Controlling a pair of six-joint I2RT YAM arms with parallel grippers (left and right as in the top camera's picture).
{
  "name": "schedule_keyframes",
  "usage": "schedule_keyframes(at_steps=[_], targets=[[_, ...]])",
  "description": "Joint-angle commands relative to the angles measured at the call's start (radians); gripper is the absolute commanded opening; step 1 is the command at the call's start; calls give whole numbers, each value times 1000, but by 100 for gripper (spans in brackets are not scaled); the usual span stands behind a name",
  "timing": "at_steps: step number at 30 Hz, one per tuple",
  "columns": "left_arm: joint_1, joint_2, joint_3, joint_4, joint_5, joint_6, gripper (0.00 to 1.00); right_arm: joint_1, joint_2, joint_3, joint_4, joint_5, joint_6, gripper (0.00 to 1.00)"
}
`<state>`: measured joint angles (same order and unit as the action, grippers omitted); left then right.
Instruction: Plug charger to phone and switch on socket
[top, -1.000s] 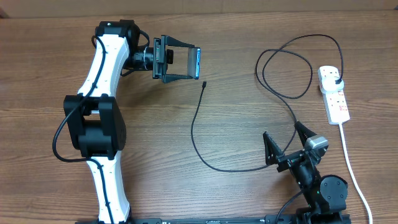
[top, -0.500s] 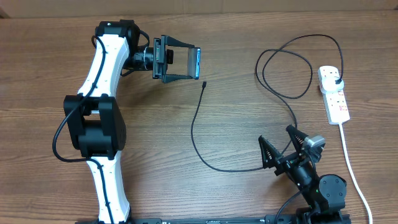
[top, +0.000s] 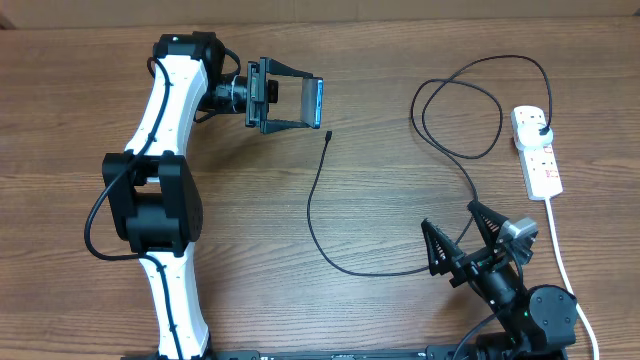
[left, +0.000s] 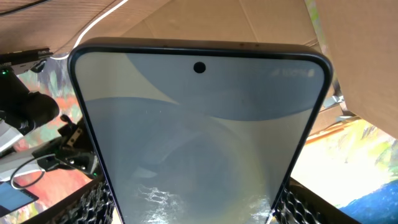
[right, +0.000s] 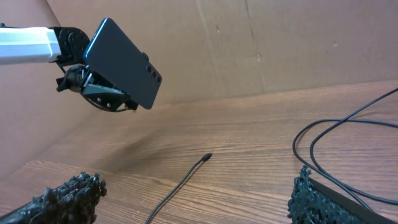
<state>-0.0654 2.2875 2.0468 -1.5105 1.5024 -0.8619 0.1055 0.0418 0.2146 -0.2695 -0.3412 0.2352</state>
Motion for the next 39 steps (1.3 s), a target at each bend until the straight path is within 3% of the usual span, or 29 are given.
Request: schedule_keyframes(at_steps=[1,12,22,31,35,36,37,39], targets=[[0,-1,28,0,32,14,50,0,34,70,-14,-5,-4,100],[0,-1,28,0,26,13,49,0,232,287,-149,-5,-35,100],[0,-1,28,0,-126,-15,49,0,560,501,-280,-142,-35,100],[-2,-1,28,28,-477,-177,49,0,887,663,-352,-301,-13,100],[-14,-1,28,31,-584,-227,49,0,999,663,-269,-312,82,100],[-18,-1,28,31,-601,-236,49,0,1023,663,-251,-312,137,100],[-28,-1,28,32,-636,-253,49,0,1072,663,-232,-312,282,100],[-45,-1,28,38,-688,-278,49,0,1125,663,-214,-313,394,100]])
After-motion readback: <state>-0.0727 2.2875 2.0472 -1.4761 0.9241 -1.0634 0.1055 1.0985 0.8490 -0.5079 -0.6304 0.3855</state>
